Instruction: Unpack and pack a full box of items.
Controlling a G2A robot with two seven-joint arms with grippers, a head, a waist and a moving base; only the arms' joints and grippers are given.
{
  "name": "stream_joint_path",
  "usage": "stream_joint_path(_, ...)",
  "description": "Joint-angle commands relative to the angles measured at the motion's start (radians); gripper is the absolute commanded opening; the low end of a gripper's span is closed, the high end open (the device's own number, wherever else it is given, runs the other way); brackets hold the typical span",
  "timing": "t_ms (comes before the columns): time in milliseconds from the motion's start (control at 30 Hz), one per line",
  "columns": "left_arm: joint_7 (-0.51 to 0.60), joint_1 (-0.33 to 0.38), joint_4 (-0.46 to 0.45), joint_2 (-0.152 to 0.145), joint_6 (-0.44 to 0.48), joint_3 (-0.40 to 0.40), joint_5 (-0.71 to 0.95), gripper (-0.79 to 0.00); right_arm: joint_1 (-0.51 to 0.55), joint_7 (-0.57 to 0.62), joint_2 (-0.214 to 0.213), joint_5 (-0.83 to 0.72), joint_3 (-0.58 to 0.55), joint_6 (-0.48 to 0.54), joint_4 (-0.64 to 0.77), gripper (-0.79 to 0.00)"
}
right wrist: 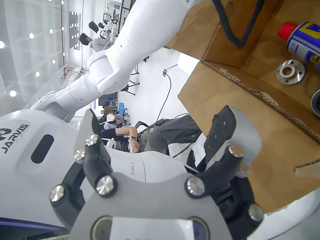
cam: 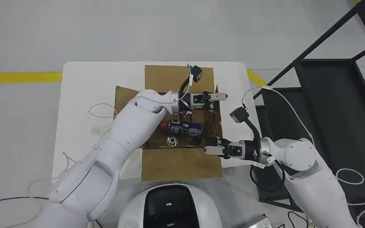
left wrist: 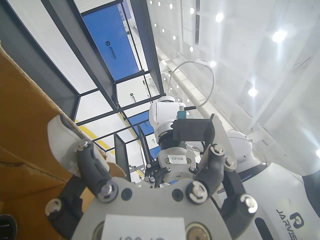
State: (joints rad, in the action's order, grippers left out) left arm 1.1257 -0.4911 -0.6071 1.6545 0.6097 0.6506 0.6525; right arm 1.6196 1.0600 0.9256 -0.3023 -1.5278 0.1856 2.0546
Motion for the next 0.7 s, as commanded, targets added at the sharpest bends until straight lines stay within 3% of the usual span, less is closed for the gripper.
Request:
stream_joint_path(0, -0.035, -0.010, -0.013, -0.004, -0.018, 0.003, -0.029, 0.000, -0.007, -0.005, -0.001, 0.026, 0.005, -0.020, 0.011, 0.000)
stream_joint_path(433, -0.062, -0.047, -0.071, -0.010, -0.052, 0.040, -0.068, 0.000, 0.096, -0.138, -0.012, 0.197, -0.125, -0.192, 0.024, 0.000)
stream_joint_path(667, -0.080, -0.022, -0.165, -0.065, -0.038, 0.149, -0.153, 0.000, 0.173, -0.154, -0.013, 0.182, -0.187, -0.183, 0.038, 0.000)
